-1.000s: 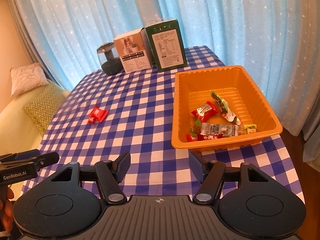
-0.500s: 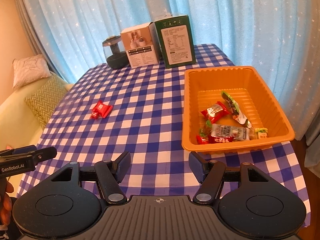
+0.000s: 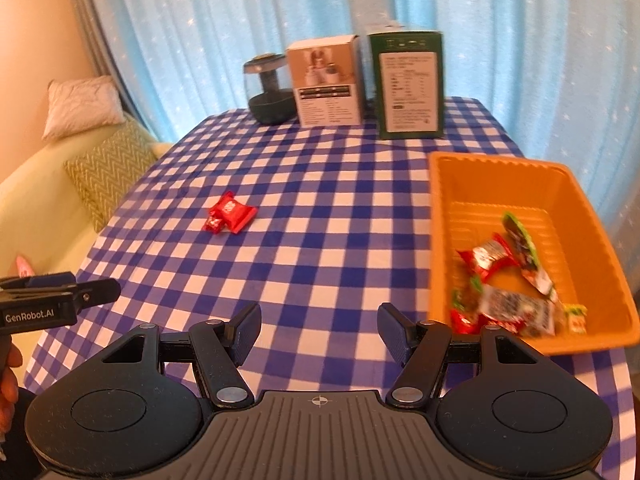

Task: Organize snacks
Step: 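Move both tools toward the red candies left on the tablecloth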

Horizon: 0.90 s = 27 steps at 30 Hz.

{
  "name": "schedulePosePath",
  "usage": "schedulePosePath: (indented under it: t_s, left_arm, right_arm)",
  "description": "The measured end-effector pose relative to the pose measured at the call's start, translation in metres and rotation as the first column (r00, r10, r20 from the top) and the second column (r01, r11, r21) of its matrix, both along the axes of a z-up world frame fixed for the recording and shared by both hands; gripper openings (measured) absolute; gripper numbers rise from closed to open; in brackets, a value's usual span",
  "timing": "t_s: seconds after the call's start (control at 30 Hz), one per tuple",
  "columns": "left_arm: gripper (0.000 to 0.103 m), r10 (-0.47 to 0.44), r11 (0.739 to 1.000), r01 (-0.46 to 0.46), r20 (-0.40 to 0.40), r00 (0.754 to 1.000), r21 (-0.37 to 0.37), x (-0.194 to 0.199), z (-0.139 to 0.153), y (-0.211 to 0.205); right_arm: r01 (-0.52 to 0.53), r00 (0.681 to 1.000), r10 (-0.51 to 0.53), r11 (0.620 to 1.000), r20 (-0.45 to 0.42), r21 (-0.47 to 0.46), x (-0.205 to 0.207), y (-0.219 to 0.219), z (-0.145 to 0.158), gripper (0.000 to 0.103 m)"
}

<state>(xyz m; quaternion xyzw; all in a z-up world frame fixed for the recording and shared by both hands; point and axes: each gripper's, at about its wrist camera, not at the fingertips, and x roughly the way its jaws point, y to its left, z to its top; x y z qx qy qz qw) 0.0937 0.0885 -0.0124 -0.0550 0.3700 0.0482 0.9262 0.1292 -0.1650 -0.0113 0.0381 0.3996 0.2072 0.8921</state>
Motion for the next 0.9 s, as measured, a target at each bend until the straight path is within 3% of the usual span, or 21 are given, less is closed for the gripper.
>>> schedulePosePath:
  t_s: [0.5,0.9]
  left_arm:
    - [0.082,0.021,1.0,-0.021,-0.011,1.0,0.015,0.04,-0.013,0.032]
    - [0.082,0.05,0.999,-0.05,-0.042,0.998,0.005,0.09,-0.043,0.055]
  right_arm:
    - [-0.118,0.993,0.119,0.992,0.016,-0.051,0.047,0.057,-0.017,0.064]
    - [-0.206,0.978,0.209,0.975,0.028,-0.084,0.104,0.095,-0.04,0.064]
